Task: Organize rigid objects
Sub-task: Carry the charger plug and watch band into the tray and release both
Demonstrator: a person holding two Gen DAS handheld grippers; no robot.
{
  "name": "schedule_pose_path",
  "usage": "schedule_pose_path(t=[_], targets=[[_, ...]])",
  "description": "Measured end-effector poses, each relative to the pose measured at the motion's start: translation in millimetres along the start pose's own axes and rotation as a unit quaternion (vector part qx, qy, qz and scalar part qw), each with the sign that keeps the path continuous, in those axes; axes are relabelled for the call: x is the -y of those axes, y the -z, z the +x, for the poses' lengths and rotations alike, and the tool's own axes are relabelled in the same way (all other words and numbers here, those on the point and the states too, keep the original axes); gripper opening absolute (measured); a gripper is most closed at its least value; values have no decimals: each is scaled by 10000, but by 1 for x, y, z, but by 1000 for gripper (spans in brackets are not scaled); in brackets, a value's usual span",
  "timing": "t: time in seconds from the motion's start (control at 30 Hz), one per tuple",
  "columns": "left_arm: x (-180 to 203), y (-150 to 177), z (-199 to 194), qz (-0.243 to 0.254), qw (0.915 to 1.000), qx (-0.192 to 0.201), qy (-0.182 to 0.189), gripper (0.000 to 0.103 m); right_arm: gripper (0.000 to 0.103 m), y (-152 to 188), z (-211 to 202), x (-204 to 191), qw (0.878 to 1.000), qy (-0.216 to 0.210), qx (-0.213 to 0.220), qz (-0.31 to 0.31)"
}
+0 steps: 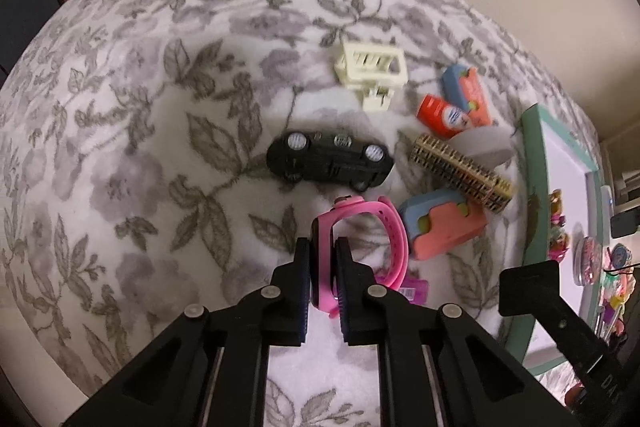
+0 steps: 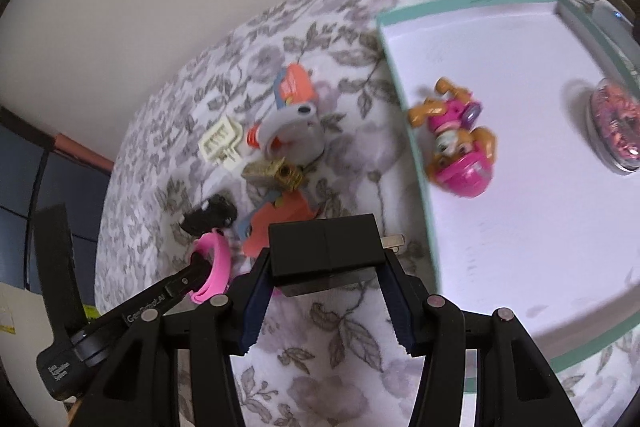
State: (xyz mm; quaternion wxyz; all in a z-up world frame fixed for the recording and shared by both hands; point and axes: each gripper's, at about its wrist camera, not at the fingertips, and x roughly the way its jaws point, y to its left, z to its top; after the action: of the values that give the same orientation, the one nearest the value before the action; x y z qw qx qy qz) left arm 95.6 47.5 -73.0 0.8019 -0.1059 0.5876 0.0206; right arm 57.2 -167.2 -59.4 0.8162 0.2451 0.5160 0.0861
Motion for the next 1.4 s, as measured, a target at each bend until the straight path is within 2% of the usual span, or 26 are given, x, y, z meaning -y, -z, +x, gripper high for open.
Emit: schedule_pose_path(t=[0.2, 0.37, 0.5, 0.6, 0.83, 1.07, 1.23, 1.4], targets=[[8, -5, -29, 87, 9991, 421, 52, 12, 55, -6, -22, 1, 9994, 132, 303, -84], [19, -4, -56, 295, 9957, 840, 241, 12, 55, -11, -42, 8, 9980, 315, 541, -36], [36, 0, -67, 518, 9927, 992, 450, 12, 55, -14, -56, 17, 9955, 671, 672, 32], [53, 5, -70, 730, 9906, 1058, 464, 12, 55, -15, -66, 26, 9930, 900, 755, 135], [100, 22, -76, 1362, 9831, 1037, 655, 12, 55, -17, -91, 49, 9853, 1340, 980, 395], [148, 45, -68, 2074, 9710, 930, 738, 12, 55, -17, -106, 81, 9758, 1782, 1071, 673], [183, 64, -55, 2628, 9593, 793, 664, 12, 55, -16, -106, 106, 9686, 2075, 995, 941], [205, 75, -36, 2890, 9536, 580, 609, 12, 55, -13, -93, 128, 9634, 2336, 700, 1114]])
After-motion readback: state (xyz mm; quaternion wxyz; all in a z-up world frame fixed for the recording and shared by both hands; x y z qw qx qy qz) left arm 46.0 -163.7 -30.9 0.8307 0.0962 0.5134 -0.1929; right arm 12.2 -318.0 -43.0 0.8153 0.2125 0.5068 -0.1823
